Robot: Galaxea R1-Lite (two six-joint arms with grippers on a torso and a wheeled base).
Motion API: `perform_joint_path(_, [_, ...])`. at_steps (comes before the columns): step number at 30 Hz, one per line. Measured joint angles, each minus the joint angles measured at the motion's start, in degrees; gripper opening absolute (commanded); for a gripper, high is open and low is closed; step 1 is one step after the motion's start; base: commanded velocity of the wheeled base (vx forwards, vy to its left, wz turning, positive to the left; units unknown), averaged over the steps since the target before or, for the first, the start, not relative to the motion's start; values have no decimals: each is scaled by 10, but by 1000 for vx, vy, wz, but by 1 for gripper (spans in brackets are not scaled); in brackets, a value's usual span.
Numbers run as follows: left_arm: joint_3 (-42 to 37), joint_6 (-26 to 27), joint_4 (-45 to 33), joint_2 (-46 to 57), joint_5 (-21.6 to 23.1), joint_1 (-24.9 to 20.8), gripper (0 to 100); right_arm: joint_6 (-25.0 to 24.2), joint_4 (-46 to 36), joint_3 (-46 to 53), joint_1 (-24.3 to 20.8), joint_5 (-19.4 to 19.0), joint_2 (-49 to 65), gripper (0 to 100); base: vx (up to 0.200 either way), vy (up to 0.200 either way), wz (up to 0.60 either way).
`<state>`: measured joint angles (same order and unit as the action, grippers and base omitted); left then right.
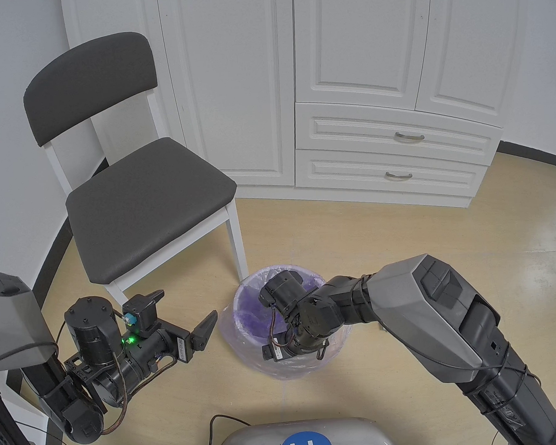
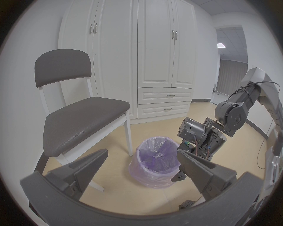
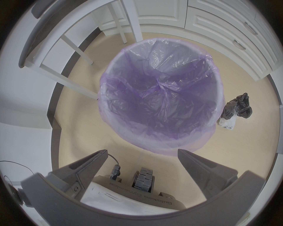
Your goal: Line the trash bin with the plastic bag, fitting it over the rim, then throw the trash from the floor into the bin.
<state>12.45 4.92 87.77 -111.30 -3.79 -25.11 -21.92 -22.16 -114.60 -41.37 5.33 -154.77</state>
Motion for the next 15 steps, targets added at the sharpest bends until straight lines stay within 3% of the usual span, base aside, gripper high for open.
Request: perform_joint_path(15, [0, 0, 0, -1, 0, 0, 100, 1, 15, 0, -3, 0, -19, 100, 0, 0, 0])
